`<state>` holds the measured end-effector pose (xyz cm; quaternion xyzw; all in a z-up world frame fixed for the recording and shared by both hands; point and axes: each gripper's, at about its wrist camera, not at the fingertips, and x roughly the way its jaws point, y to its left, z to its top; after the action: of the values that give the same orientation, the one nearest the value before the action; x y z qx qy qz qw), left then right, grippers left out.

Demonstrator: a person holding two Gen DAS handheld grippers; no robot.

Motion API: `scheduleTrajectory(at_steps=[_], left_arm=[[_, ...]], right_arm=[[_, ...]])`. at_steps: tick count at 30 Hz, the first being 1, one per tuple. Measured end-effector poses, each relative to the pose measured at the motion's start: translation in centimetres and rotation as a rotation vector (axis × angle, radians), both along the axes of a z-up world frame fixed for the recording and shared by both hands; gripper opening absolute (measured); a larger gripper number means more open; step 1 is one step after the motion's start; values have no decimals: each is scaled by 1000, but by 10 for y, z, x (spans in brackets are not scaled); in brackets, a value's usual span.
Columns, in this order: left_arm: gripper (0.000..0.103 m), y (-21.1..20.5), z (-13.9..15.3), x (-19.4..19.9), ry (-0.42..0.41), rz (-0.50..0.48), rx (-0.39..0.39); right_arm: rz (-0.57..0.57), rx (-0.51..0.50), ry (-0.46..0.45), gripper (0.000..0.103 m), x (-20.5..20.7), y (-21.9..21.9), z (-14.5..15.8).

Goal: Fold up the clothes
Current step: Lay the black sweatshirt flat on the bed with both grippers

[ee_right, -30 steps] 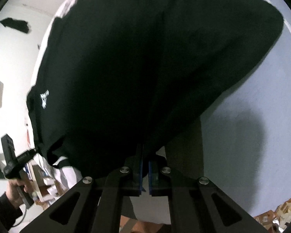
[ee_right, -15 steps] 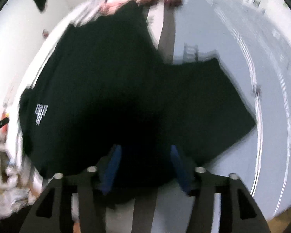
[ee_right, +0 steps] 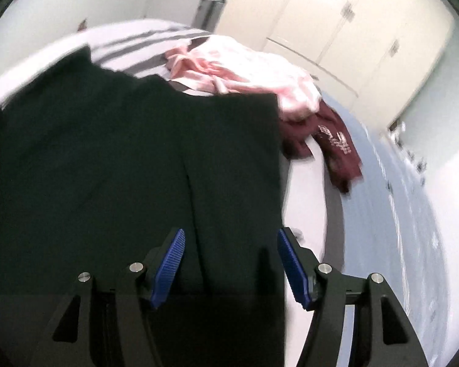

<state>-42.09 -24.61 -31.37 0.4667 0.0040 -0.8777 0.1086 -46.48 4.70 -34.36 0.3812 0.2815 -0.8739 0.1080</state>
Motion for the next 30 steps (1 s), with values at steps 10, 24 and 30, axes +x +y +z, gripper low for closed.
scheduleTrajectory(at_steps=[10,24,30], left_arm=[[69,-14,-8,-54,20,-17,-53],[33,-65,28,-110,17,108,-132],[33,-62,34,-107,28,76,-135]], right_arm=[[-116,5,49,37,-76,-3,-22],[-470,-269,-124,38,-154,184,7],[-417,-502,-240,50,-160,227,16]])
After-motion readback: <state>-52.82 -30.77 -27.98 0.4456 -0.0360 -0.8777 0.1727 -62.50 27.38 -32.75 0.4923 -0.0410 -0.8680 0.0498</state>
